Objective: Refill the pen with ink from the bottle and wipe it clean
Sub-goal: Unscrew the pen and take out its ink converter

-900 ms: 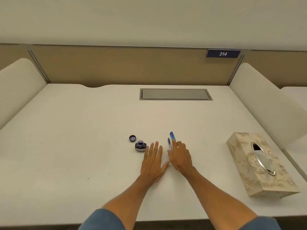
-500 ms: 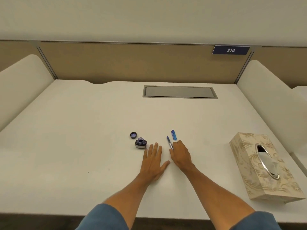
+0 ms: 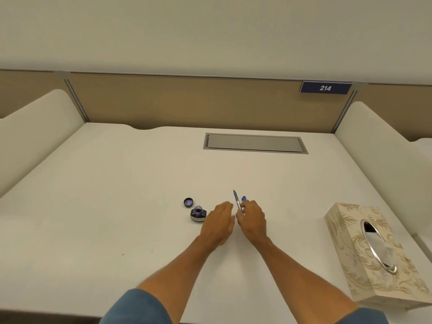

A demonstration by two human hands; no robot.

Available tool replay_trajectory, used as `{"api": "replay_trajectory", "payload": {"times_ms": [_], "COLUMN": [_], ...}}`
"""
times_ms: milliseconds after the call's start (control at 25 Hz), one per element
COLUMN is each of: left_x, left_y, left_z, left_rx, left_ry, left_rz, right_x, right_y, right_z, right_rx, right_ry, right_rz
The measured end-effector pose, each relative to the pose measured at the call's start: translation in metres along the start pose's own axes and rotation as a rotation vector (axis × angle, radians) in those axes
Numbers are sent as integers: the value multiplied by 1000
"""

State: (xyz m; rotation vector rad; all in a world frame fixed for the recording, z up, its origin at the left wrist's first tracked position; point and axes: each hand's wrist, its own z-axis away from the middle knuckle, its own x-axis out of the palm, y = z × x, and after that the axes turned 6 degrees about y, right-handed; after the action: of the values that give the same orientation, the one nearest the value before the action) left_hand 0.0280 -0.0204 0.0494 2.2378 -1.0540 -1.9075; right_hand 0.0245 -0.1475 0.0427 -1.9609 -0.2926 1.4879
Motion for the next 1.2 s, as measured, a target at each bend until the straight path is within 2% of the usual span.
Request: {"api": "replay_trajectory", "payload": {"times_ms": [160, 280, 400, 640, 920, 1200], "left_x": [-30, -60, -88, -121, -143, -147], "left_y": [-8, -26, -43, -77, -111, -132], "left_z": [-48, -78, -92, -107, -116, -123], "left_rx": [-425, -582, -606, -637, -620, -657], "left_ry": [166, 92, -21, 16, -11, -19], "left_rz": [478, 805, 1012, 1265, 1348, 1371], "right_x": [-5, -7, -5, 0, 17, 32], "right_y": [-31, -56, -76, -117, -140, -162], "right_z": [-23, -36, -46, -59, -70, -68], "right_rx": [38, 22, -30, -53, 18, 66], "right_ry": [81, 46, -12, -114, -319, -156], "right_rz": [-283, -439, -546, -698, -759, -735]}}
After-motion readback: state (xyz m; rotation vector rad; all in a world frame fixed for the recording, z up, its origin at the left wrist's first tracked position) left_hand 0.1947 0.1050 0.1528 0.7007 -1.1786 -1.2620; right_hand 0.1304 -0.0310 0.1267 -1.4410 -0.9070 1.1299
